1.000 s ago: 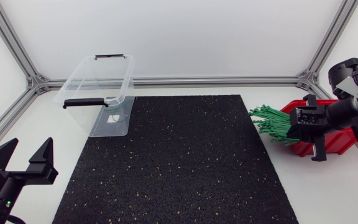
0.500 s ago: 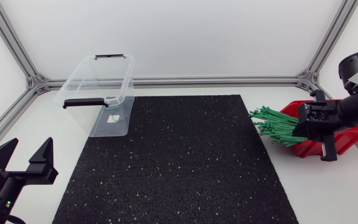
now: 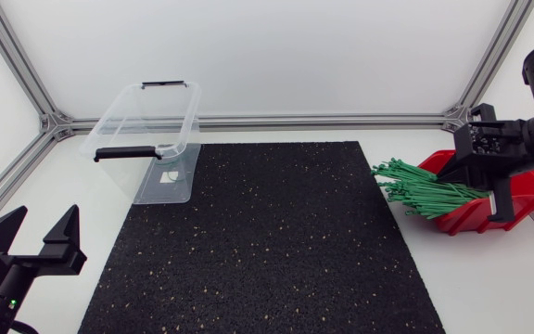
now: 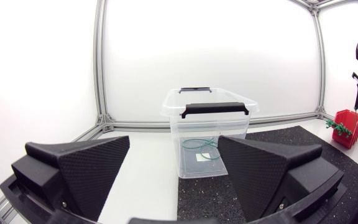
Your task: Take a green cable tie from the red box, thread the tail through the head to close it, then place it in the transparent bin on the left.
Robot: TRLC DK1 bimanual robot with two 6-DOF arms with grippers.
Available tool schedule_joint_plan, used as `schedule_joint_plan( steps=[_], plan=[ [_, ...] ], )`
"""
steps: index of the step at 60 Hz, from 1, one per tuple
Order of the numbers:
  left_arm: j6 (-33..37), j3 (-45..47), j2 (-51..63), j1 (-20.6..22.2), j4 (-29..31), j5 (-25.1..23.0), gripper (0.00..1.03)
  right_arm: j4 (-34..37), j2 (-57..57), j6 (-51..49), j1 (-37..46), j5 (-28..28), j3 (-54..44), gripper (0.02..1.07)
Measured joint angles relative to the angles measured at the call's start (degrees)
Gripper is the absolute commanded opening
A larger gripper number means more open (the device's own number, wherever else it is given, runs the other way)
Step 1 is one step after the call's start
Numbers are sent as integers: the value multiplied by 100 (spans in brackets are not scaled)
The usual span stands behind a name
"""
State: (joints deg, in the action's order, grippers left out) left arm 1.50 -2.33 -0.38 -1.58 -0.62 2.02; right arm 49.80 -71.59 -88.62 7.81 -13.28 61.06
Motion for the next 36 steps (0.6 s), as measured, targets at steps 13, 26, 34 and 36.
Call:
schedule_joint_plan(
  steps=[13, 26, 34, 36],
  plan=[
    [0, 0, 0, 0, 0, 0, 99, 516, 79, 164, -190, -39, 625, 15],
    [0, 0, 0, 0, 0, 0, 99, 1311, 144, 640, -745, -151, 1749, 15],
    [0, 0, 0, 0, 0, 0, 99, 1749, 142, 1108, -1263, -157, 2476, 15],
    [0, 0, 0, 0, 0, 0, 99, 1821, 144, 1246, -1408, -160, 2623, 15]
  ],
)
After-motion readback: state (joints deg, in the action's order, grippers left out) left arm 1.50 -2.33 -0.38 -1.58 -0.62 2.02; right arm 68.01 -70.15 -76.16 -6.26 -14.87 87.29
